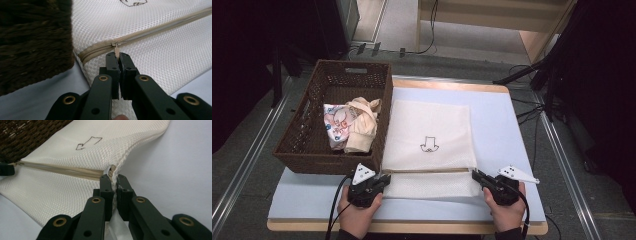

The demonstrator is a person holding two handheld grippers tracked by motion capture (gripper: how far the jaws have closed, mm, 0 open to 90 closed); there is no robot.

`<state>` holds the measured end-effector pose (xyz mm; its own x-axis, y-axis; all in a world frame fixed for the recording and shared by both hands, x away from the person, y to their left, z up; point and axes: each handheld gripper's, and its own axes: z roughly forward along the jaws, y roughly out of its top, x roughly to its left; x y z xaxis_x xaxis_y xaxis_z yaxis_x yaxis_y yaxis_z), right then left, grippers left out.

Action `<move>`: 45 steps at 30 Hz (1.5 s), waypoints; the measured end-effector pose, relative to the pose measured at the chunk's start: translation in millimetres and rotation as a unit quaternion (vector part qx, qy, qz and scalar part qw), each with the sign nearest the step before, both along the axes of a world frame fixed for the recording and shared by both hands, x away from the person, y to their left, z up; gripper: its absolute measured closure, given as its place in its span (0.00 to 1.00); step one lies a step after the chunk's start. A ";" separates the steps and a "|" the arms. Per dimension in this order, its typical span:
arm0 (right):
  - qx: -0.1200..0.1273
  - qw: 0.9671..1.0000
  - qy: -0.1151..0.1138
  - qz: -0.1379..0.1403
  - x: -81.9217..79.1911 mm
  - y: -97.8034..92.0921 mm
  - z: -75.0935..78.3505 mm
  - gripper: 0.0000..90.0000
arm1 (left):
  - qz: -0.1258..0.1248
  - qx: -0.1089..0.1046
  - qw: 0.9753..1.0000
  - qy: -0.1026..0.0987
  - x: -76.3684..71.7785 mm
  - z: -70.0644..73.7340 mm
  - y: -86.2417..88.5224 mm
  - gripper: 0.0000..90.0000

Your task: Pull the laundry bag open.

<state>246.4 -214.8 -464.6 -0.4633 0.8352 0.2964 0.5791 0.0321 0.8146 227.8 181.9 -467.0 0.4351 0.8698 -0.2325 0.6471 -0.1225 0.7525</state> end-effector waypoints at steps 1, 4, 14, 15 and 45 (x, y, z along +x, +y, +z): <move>-0.002 1.000 0.003 0.000 0.8 1.6 -1.0 0.95 | 0.002 -0.001 1.000 0.000 -0.3 0.4 1.6 0.97; -0.006 1.000 0.006 -0.004 3.3 2.4 -3.1 0.95 | 0.010 0.002 1.000 -0.003 -0.6 1.1 7.3 0.97; -0.010 1.000 0.011 -0.006 8.3 1.5 -6.8 0.95 | 0.014 0.018 1.000 -0.003 -4.1 1.2 17.7 0.97; -0.010 1.000 0.012 -0.005 8.5 0.3 -7.4 0.95 | 0.013 0.016 1.000 -0.002 -4.2 1.2 18.7 0.97; -0.032 0.999 -0.010 -0.021 0.8 4.1 1.7 0.24 | -0.045 -0.016 0.996 -0.081 -14.5 20.1 -3.5 0.71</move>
<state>247.1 -210.7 -462.9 -0.4325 0.8710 0.2330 0.5645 0.0601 0.8233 213.3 178.4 -446.9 0.5453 0.8187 -0.1800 0.5042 -0.1488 0.8507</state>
